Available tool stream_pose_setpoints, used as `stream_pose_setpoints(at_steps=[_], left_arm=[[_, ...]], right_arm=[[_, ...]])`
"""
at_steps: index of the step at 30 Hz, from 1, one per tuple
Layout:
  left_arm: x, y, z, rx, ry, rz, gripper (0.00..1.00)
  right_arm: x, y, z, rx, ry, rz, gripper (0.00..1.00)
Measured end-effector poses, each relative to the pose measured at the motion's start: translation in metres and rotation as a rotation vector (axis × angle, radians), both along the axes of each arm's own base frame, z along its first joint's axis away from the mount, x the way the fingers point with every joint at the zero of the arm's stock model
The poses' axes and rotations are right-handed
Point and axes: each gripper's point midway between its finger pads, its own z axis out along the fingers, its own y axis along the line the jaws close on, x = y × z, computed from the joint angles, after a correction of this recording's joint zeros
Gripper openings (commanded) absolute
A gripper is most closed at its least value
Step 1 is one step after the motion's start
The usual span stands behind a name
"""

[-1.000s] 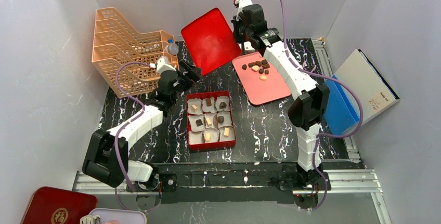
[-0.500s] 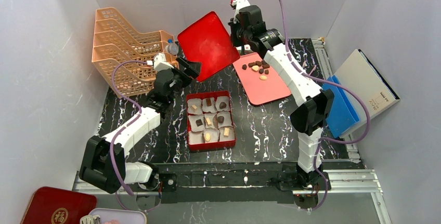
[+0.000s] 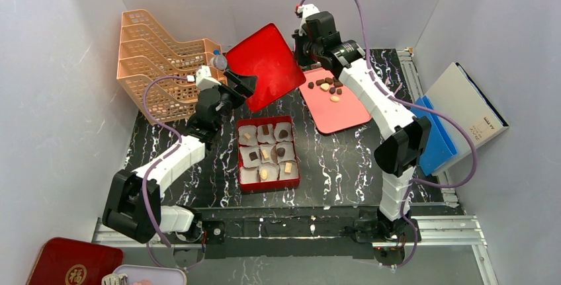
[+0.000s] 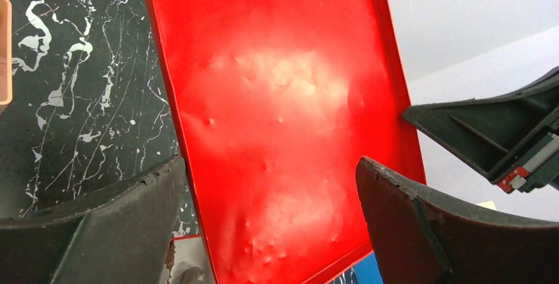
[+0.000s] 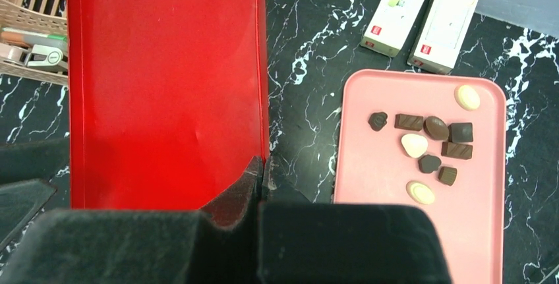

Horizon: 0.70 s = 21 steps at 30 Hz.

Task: Pack the chocolate
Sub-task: Pick up the box lid from the center of the board.

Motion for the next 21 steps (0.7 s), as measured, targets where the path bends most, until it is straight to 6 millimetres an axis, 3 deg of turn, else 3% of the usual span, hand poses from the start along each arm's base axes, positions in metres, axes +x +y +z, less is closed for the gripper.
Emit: stream_pose_setpoints(at_steps=[12,21], left_arm=[[-0.002,-0.004,-0.006,-0.043,-0.01,-0.019,0.98],[-0.004,-0.005,-0.009,-0.068,-0.01,-0.019,0.98]], right_arm=[[-0.023,-0.003,0.016,0.057,0.011,0.029,0.01],[-0.033,-0.004,0.006,0.062,0.051,0.045,0.01]])
